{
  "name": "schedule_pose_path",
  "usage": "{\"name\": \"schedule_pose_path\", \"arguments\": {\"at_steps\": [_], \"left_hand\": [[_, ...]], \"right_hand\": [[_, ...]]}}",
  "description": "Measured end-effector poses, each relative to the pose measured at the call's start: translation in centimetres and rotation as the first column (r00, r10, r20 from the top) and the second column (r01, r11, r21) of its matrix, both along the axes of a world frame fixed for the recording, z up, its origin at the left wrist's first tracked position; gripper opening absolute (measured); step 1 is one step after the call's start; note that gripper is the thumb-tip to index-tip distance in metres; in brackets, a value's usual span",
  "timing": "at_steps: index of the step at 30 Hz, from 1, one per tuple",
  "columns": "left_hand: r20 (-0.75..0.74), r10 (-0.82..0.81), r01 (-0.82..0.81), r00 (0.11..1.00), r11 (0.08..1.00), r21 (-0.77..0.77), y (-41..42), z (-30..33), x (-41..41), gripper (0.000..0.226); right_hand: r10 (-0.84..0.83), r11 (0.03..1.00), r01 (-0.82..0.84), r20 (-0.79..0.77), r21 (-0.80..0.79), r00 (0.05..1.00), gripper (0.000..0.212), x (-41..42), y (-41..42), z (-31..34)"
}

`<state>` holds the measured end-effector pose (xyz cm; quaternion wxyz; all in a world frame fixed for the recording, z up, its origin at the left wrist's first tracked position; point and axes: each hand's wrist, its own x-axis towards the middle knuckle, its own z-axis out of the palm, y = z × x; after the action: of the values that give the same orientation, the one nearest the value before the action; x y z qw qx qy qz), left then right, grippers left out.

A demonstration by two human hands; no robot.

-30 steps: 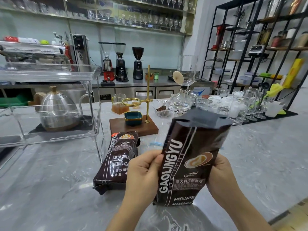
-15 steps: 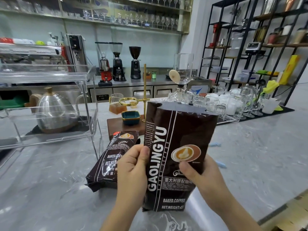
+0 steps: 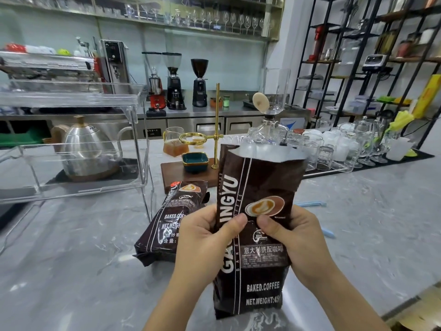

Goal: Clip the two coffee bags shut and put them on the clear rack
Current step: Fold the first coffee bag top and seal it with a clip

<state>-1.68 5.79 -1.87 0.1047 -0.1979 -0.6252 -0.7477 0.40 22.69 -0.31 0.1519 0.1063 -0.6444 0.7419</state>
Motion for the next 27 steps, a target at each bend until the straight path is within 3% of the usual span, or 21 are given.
{"name": "schedule_pose_path", "arguments": {"at_steps": [5,9,13,21,24,27], "left_hand": [[0.062,-0.053,0.051,0.997,0.998,0.029,-0.1,0.1,-0.1,0.009],[0.049,0.005,-0.006,0.999,1.000,0.016,-0.1,0.1,0.0,0.027],[0.042,-0.013,0.014,0.999,1.000,-0.021,-0.3,0.0,0.0,0.013],[0.073,-0.147,0.143,0.986,0.988,0.053,-0.6,0.8,-0.1,0.018],[0.070,-0.096,0.097,0.993,0.995,-0.003,-0.6,1.9,-0.8,0.011],[-0.035,-0.013,0.007,0.999,0.988,-0.152,-0.9,3.7,-2.4,0.005]], "right_hand": [[0.061,0.998,-0.062,0.094,0.007,0.994,0.025,0.2,-0.2,0.2],[0.067,0.997,-0.064,0.101,-0.031,0.993,0.029,0.2,-0.2,0.8],[0.044,0.996,-0.035,0.106,-0.087,0.993,0.023,-0.1,-0.4,1.4],[0.094,0.995,-0.090,0.120,-0.034,0.988,0.020,0.2,-0.7,2.4],[0.079,0.995,-0.074,0.089,-0.061,0.993,0.018,-0.4,-1.2,2.7],[0.106,0.990,-0.100,0.050,-0.102,0.993,0.012,-1.7,-1.5,3.3]]}}
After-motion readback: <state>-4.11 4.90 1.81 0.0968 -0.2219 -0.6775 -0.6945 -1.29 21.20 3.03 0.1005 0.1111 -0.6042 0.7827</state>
